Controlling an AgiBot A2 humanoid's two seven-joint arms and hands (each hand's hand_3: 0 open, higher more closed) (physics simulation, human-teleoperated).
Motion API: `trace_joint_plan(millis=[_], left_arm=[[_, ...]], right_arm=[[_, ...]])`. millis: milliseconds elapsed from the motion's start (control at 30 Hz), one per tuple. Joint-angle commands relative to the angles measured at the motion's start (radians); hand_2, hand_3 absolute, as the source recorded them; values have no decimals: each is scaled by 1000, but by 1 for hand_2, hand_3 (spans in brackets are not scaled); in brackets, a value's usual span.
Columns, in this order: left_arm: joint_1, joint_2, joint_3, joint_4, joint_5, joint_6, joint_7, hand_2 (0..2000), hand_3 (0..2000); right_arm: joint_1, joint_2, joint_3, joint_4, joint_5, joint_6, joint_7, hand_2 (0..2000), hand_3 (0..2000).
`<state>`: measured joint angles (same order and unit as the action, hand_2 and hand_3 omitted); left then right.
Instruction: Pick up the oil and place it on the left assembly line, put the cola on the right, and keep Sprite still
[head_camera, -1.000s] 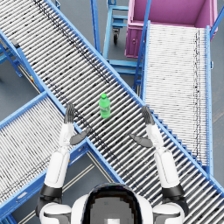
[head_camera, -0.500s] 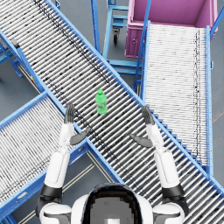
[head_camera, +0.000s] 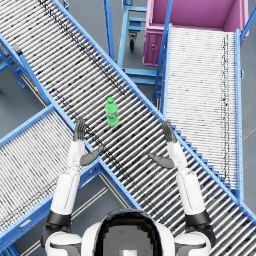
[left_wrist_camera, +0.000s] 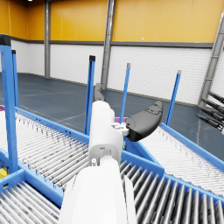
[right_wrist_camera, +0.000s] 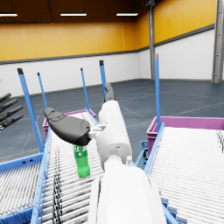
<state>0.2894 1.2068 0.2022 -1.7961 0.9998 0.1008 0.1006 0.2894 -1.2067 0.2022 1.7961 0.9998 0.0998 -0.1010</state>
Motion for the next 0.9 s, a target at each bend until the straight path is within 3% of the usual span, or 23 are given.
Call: trace_joint_plan(millis=[33,900], left_arm=[[0,0,0,0,0,0,0,0,0],[0,0,0,0,0,0,0,0,0]], right_arm=[[0,0,0,0,0,0,0,0,0],[0,0,0,0,0,0,0,0,0]])
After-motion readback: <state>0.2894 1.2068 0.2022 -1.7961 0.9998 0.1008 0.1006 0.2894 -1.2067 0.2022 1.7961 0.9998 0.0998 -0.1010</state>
